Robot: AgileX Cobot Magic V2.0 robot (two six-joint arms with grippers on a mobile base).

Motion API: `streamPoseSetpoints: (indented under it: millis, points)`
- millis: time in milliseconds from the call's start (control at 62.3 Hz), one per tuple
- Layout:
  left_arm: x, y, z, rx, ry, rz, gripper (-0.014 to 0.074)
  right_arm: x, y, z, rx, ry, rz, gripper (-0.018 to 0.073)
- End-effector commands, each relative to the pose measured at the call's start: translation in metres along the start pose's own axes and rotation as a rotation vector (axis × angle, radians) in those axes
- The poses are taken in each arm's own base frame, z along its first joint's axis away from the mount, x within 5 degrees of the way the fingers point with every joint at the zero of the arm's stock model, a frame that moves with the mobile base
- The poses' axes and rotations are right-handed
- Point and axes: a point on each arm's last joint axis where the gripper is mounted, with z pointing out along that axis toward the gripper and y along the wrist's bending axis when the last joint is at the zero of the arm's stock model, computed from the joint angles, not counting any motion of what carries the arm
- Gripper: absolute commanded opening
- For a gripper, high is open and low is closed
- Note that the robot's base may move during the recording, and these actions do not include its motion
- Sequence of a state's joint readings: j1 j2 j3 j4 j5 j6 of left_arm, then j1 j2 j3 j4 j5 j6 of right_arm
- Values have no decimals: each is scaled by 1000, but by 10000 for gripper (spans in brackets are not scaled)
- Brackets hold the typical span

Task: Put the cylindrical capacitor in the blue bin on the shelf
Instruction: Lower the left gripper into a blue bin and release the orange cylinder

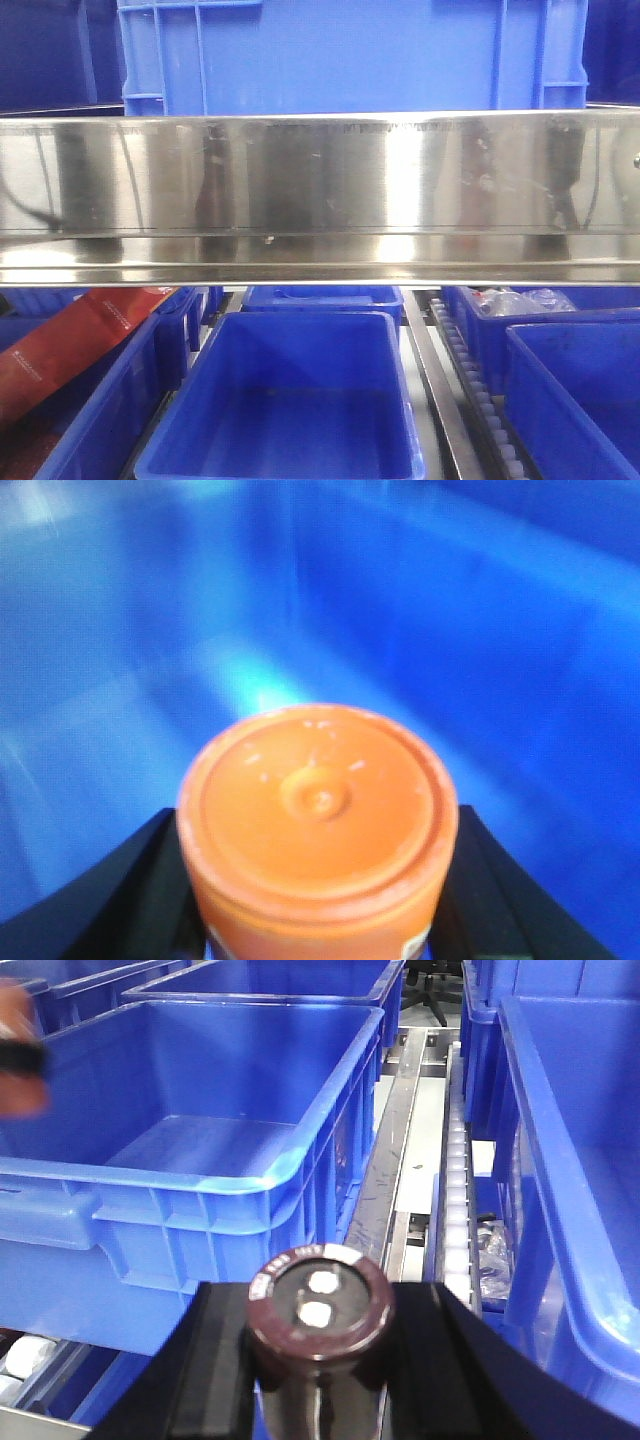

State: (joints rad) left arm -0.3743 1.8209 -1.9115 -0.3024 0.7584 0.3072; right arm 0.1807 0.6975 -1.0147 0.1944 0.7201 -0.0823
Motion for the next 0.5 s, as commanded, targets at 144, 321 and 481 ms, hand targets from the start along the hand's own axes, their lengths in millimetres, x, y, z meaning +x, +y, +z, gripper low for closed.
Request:
streamPoseSetpoints:
  millis: [144, 321, 481]
  points:
    - [2, -1, 11, 11, 9, -2, 316, -5, 0, -2, 1, -39, -7, -154]
    - [0, -2, 5, 14, 9, 2, 602, -5, 0, -2, 1, -39, -7, -154]
    - [-5, -5, -7, 17, 0, 8, 595, -5, 0, -2, 1, -39, -7, -154]
